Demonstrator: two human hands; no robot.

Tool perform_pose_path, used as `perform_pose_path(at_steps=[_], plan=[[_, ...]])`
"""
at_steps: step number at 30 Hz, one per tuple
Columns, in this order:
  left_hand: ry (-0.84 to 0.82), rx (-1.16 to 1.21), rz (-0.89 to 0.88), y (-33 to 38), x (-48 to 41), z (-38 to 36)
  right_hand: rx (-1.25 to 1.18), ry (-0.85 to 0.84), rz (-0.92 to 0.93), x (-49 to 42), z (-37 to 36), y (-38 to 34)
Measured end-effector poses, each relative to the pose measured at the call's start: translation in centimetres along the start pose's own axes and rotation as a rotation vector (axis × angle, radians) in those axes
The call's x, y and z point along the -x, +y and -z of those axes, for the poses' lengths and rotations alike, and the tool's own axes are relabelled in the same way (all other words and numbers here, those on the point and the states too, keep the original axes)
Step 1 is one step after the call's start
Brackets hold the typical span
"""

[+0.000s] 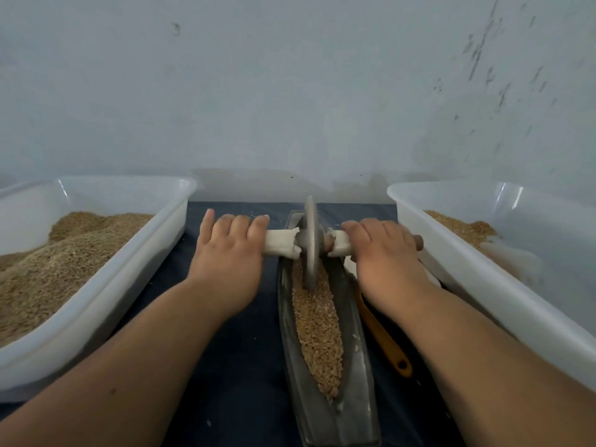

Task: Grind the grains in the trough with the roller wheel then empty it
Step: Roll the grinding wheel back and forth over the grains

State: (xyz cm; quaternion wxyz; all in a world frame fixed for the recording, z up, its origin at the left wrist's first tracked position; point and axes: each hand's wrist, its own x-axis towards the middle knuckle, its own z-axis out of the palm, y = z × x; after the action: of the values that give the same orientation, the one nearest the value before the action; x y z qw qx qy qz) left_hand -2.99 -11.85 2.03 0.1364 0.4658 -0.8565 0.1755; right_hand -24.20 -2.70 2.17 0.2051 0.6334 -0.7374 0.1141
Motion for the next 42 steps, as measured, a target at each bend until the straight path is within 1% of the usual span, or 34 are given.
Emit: perform_pose_path(at_steps=[3, 7, 10, 13, 15, 18, 20, 21, 24, 26, 28, 32, 34, 37, 39, 42], plan=[[-0.015, 0.023, -0.017, -0.4, 0.0, -0.4, 0.018, 0.001, 0.027, 0.1, 0.3, -0.3], [-0.112, 0.079, -0.141, -1.4, 1.0, 1.6, 0.009, -0.084, 0.084, 1.5, 2.1, -0.1], [-0.267, 0.157, -0.222, -2.0, 2.1, 3.8, -0.021, -0.183, 0.148, 2.8, 4.3, 0.1], [-0.503, 0.229, -0.261, -2.3, 2.9, 5.6, -0.064, -0.291, 0.2, 4.0, 6.4, 0.3], [-0.554, 0.262, -0.263, -2.4, 3.0, 6.3, -0.075, -0.325, 0.207, 4.4, 7.1, 0.2], [-0.531, 0.286, -0.245, -2.3, 2.8, 5.9, -0.048, -0.269, 0.178, 3.9, 6.6, 0.0], [-0.455, 0.267, -0.218, -2.1, 2.3, 4.9, 0.0, -0.184, 0.16, 3.1, 5.1, -0.1], [-0.383, 0.23, -0.199, -1.9, 2.0, 4.2, 0.02, -0.138, 0.143, 2.6, 4.1, -0.1], [-0.095, 0.045, -0.116, -0.9, 1.0, 1.5, 0.054, -0.034, 0.059, 1.0, 1.3, -0.2], [0.037, 0.025, -0.06, -0.2, 0.5, 0.3, 0.037, -0.004, 0.01, 0.1, 0.0, -0.2], [0.091, 0.052, -0.041, 0.0, 0.3, -0.2, 0.027, 0.009, 0.002, -0.3, -0.6, -0.2], [0.087, 0.024, -0.076, -0.3, 0.6, -0.1, 0.021, -0.011, 0.025, 0.3, -0.5, 0.2], [0.044, 0.005, -0.094, -0.3, 0.8, 0.8, 0.007, -0.05, 0.027, 0.8, 0.2, 0.2], [-0.071, -0.006, -0.143, -0.7, 1.2, 2.3, -0.003, -0.114, 0.063, 1.4, 2.1, -0.2], [-0.209, 0.081, -0.208, -1.4, 1.8, 3.6, -0.018, -0.169, 0.14, 2.1, 3.7, -0.1], [-0.493, 0.247, -0.251, -2.3, 2.7, 5.6, -0.077, -0.3, 0.246, 3.4, 6.3, 0.7]])
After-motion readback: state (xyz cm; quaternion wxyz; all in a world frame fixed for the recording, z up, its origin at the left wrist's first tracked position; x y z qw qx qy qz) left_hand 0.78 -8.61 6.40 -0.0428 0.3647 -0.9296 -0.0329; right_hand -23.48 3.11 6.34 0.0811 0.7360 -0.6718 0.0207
